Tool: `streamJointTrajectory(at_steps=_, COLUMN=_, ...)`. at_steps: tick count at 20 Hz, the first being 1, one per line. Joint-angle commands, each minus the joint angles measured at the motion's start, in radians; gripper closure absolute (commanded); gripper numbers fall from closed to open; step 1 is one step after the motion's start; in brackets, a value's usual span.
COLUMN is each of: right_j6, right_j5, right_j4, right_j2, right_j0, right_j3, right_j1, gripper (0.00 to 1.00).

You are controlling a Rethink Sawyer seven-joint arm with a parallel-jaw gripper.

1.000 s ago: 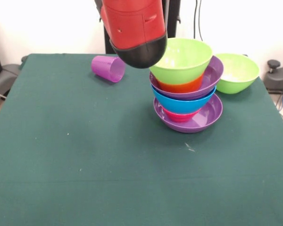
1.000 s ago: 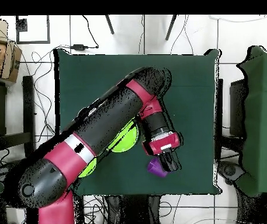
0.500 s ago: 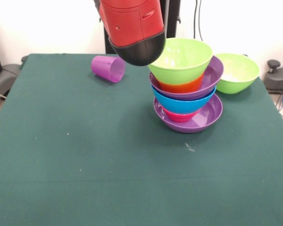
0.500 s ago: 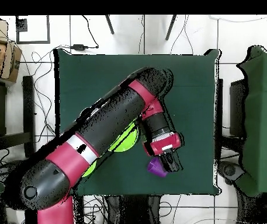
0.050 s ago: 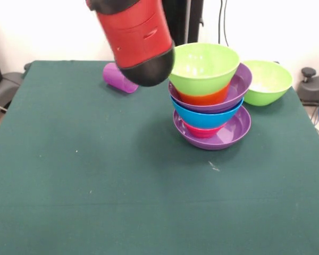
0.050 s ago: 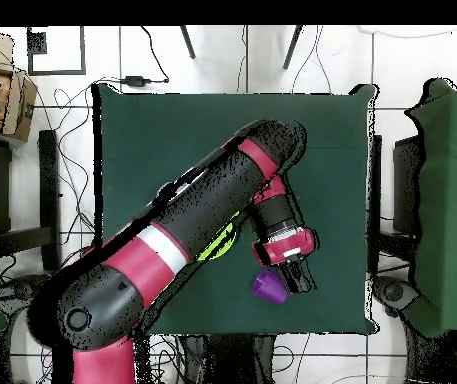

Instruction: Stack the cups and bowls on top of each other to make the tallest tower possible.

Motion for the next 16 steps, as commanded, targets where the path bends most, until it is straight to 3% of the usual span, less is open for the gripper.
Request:
streamJointTrajectory(at_steps=1, right_j6=-0.074, right_j5=0.000, right_j4=0.095, right_j2=0.222, right_j0=-0.073, right_j3=-0.183, right_j1=0.103, gripper=1.00)
streamJointTrajectory(at_steps=16, right_j6=-0.027, right_j5=0.027, right_j4=0.158, right_j2=0.237, right_j0=-0.115, right_j3=-0.317, right_j1=0.161, gripper=1.00)
